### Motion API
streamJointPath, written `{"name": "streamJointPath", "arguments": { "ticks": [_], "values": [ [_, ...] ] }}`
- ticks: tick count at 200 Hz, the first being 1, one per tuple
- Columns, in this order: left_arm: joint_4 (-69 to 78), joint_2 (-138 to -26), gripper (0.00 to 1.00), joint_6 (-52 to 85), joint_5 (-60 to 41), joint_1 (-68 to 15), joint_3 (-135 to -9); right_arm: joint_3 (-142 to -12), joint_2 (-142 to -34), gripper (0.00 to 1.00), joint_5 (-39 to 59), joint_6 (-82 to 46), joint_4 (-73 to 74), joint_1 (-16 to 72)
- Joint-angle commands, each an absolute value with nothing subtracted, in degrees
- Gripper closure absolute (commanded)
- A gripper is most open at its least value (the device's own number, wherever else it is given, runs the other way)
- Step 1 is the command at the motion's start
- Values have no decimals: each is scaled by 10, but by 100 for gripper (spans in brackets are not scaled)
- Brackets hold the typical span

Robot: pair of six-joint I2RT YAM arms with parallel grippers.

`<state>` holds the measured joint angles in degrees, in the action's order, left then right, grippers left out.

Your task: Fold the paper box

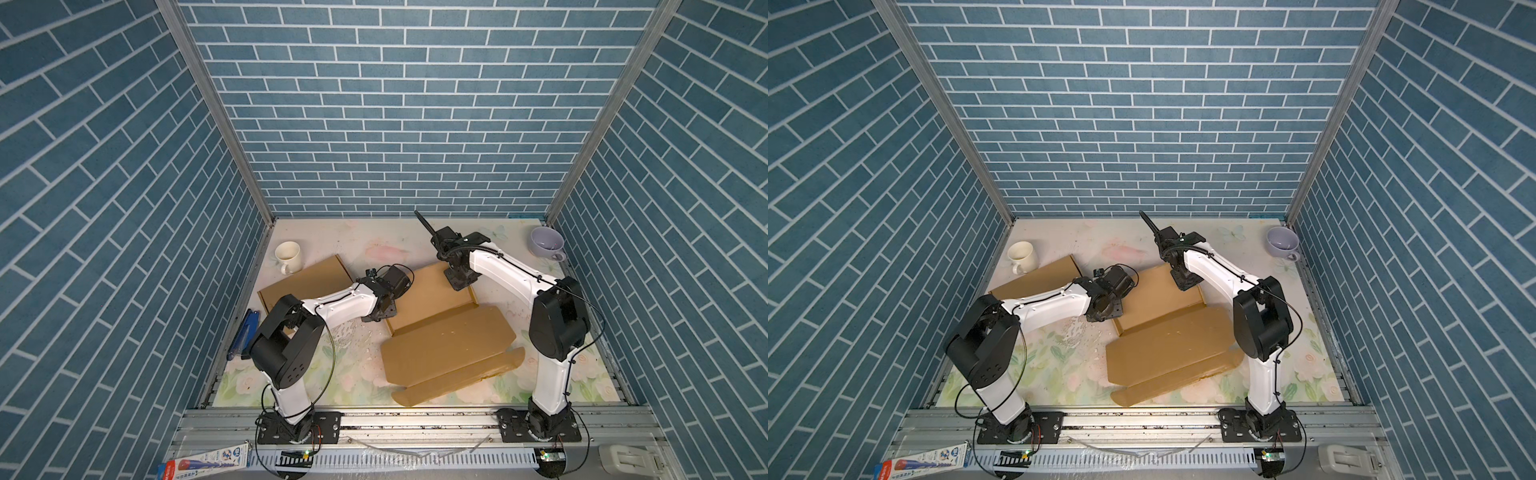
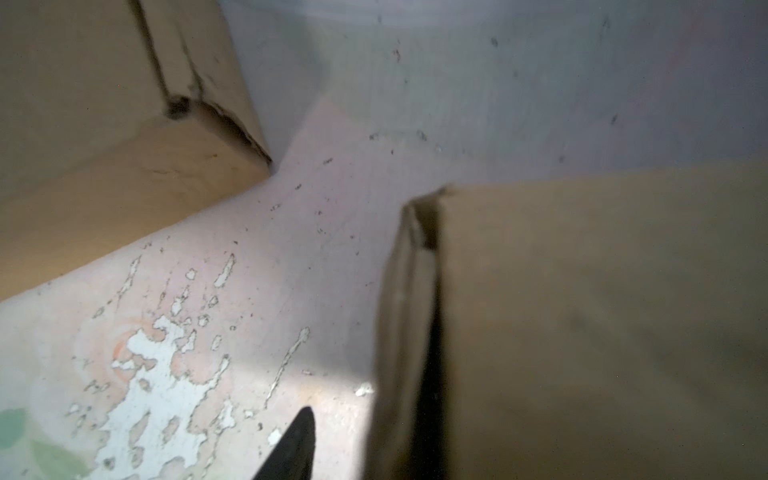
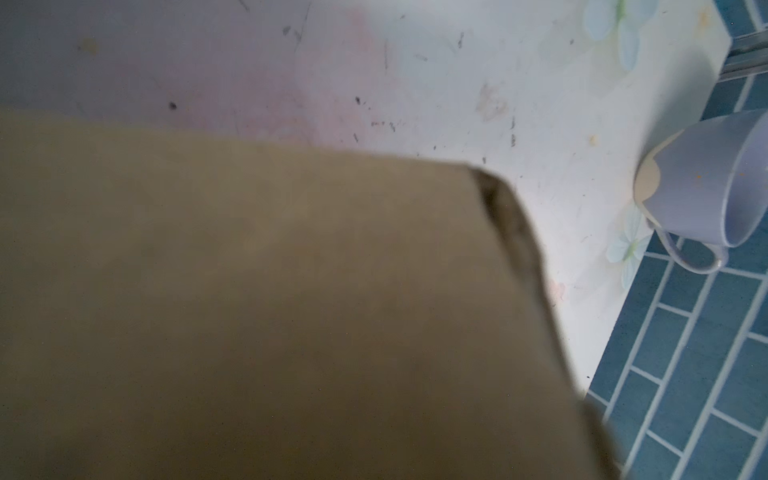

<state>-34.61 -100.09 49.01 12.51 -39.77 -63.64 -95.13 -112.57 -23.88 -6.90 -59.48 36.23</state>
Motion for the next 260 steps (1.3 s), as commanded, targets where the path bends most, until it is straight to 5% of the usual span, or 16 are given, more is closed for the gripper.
{"name": "streamJointPath", "arguments": {
  "ticks": [1, 38, 102, 147, 189, 219, 260],
  "values": [
    [-378, -1002, 39, 432, 70, -400, -657, -975, -1167, 100, -195, 48, -636, 371],
    [-431, -975, 23, 315, 39, -396, -717, -1004, -1212, 100, -124, 109, -633, 360],
    [-441, -1009, 23, 146, -37, -369, -781, -1039, -1252, 95, -59, 159, -643, 356],
    [-411, -1051, 31, 115, -86, -357, -791, -1071, -1288, 82, -30, 144, -661, 354],
    [-376, -1079, 52, 131, -112, -346, -766, -1116, -1286, 63, -10, 90, -682, 335],
    [-344, -1080, 59, 151, -130, -342, -743, -1121, -1221, 53, 11, 45, -665, 313],
    [-295, -1082, 71, 187, -145, -339, -717, -1104, -1103, 50, 24, -81, -597, 284]
  ]
}}
